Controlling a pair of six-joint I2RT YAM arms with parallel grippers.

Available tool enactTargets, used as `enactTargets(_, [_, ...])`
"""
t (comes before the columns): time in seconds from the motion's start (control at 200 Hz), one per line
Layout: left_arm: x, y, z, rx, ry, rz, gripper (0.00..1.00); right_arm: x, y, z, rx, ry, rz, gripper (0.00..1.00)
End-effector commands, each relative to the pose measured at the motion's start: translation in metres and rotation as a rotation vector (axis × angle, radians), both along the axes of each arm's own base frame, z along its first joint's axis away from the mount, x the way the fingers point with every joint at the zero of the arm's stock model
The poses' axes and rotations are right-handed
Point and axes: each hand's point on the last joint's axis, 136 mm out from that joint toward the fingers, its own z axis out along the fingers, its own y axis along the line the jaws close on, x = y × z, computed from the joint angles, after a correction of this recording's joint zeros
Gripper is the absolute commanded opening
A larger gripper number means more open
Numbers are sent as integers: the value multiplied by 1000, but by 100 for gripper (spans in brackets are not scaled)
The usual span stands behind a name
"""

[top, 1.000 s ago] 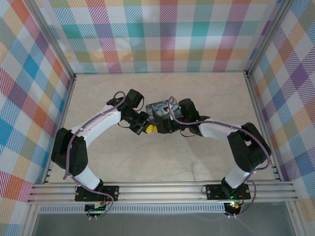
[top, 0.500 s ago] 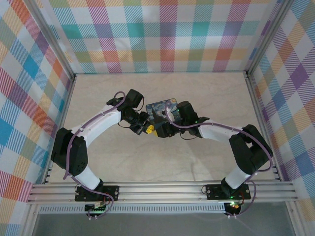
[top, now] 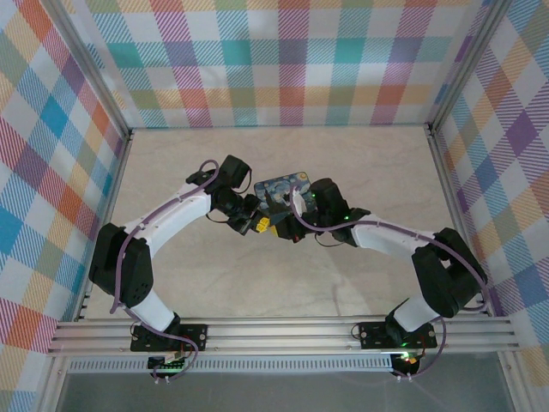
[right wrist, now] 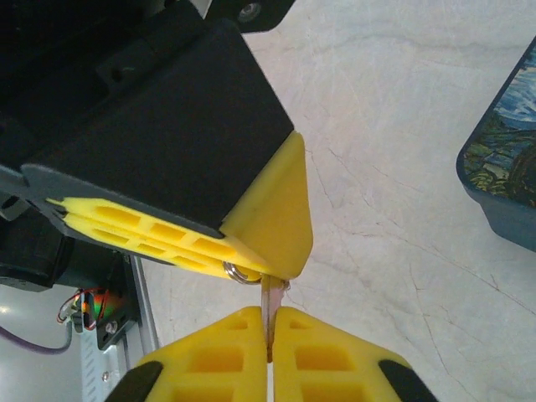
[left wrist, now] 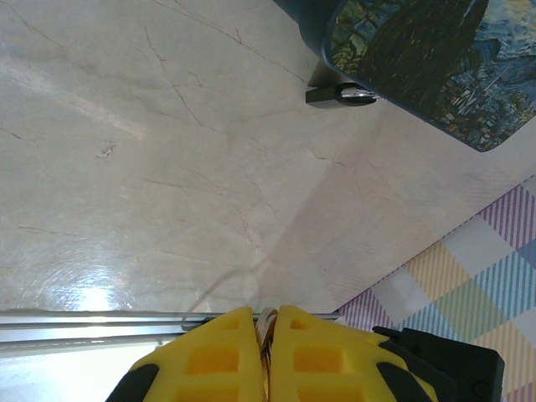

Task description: Unlock a padlock with a key

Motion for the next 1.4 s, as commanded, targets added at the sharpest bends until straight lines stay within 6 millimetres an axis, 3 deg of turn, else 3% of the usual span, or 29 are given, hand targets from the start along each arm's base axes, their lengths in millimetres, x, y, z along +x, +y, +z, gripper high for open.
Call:
enactTargets(0.0, [-13, 9, -10, 51, 60, -5, 9, 3, -3, 15, 6, -87, 9, 4])
enactTargets(0.085, [-11, 10, -12, 64, 56, -4, 12, 1, -5, 13, -10, -84, 22, 1])
enactTargets(0.23, [-7, 22, -15, 121, 34, -24, 34, -6, -10, 6, -55, -72, 48, 0])
enactTargets(0.325, [-1, 37, -13, 183, -20, -54, 41, -12, -12, 2, -90, -44, 84, 0])
enactTargets(0.4, [13, 44, -3, 235, -146, -178, 41, -17, -15, -3, -123, -5, 112, 0])
enactTargets(0.505, [26, 33, 23, 301, -377, -502, 38, -22, -17, -6, -158, 62, 149, 0])
enactTargets(0.625, [16, 7, 41, 332, -632, -865, 38, -25, -22, -8, -189, 137, 170, 0])
enactTargets(0.795, [-1, -11, 50, 194, -885, -1081, 35, -25, -30, -2, -193, 221, 177, 2])
enactTargets(0.895, [-11, -17, 52, 119, -935, -1134, 31, -23, -34, 7, -179, 248, 175, 2])
enactTargets(1.125, [-17, -22, 33, 52, -905, -1109, 31, -23, -41, 26, -111, 285, 178, 3])
enactTargets(1.395, [-20, -30, 35, -9, -950, -1094, 30, -25, -40, 39, -53, 330, 202, 4])
